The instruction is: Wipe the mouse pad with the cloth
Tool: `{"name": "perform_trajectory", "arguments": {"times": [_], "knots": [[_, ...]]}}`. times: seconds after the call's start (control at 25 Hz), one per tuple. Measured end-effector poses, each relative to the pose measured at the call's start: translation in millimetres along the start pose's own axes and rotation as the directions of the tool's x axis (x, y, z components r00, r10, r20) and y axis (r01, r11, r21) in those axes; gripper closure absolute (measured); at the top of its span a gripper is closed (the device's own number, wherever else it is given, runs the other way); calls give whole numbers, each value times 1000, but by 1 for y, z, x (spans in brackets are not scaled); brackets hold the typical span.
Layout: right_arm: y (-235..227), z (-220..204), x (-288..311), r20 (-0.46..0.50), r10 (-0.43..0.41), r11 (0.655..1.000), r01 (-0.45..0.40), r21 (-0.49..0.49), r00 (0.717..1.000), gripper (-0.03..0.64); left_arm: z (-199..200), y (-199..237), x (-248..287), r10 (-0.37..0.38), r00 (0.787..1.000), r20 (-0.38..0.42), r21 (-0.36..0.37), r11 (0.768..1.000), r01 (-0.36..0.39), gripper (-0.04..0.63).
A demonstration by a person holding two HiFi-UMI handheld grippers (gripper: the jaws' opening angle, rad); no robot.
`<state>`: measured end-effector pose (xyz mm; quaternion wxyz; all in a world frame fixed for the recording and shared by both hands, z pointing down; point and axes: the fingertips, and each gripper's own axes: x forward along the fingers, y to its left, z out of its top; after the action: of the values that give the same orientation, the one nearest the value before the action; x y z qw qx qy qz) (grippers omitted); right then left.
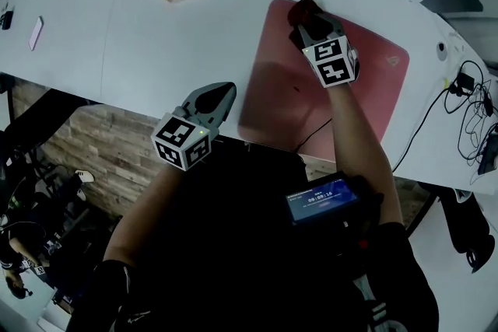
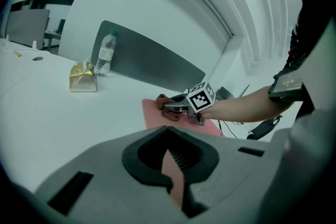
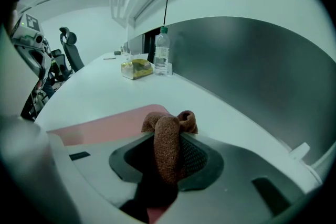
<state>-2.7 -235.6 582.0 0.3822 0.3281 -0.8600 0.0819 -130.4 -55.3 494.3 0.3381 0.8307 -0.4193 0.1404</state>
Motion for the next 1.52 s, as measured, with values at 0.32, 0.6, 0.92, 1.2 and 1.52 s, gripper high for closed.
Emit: {"name": "perform_trajectory", "arguments": {"times": [0.32,0.6,0.92,1.2,1.52], "knots": [[-37,-38,-29,-18,-67,996,68,55,998,483,1,-27,20,-41,999,-26,36,998,42,588],[-70,-73,-56,-35,-122,987,125,97,992,483,2,-52,41,-68,997,-41,64,995,70,586],[-104,-107,-84,-40,-165,976,169,138,986,483,2,-81,68,-100,993,-64,90,990,105,588],[-132,-138,-107,-48,-202,966,207,158,978,483,2,-104,88,-114,990,-81,109,986,122,588],[-159,-170,-131,-61,-250,949,257,182,966,483,5,-130,110,-146,984,-107,134,978,160,586]]}}
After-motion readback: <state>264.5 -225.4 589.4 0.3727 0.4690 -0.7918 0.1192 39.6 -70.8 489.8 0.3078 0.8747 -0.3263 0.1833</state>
